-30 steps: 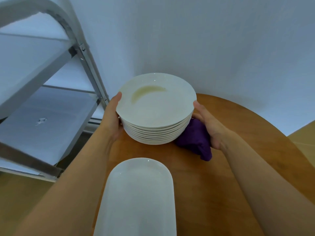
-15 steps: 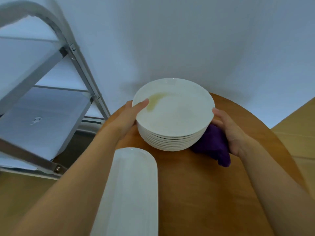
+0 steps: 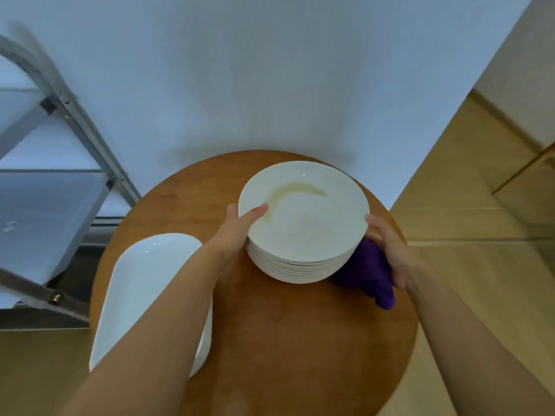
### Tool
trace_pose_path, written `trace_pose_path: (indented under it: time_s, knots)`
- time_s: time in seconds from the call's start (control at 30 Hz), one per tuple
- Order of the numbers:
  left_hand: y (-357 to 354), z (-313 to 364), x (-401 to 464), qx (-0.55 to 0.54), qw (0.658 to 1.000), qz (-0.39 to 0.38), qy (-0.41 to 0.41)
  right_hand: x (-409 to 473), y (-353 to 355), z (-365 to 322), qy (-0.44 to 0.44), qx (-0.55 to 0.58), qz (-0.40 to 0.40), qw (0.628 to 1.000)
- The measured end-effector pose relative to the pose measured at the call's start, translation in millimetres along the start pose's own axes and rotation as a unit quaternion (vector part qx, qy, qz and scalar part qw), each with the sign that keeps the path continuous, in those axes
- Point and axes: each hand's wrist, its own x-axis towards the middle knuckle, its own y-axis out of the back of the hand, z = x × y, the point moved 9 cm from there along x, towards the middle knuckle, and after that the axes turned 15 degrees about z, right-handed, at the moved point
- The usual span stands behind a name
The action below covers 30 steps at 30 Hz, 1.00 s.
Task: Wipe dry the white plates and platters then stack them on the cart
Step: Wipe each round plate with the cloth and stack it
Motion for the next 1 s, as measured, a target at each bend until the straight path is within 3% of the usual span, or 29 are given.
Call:
trace_pose_path:
  time_s: [0.53,0.77,0.87,1.0]
  knots:
    - [-9.5,-52.1,-111.7,0.029,0.999,-0.002,-0.033,-78.2,58.2,64.9,0.008,-0.008,0.029,1.000]
    - [-4.1,-50.8,-136.6,0.018,0.998,-0.038,-0.048,-108.0,47.7,94.2,-0.024,0.072,0.134,0.988]
    - [23.9,-73.4,-146.2,0.062,0.997,0.019,-0.043,-124.1,34.5,110.1,-0.004,0.132,0.188,0.973]
    - [71.4,-93.8,-166.1,0.023,0.992,0.119,-0.036,-153.0,5.1,129.4,0.004,0.192,0.235,0.953]
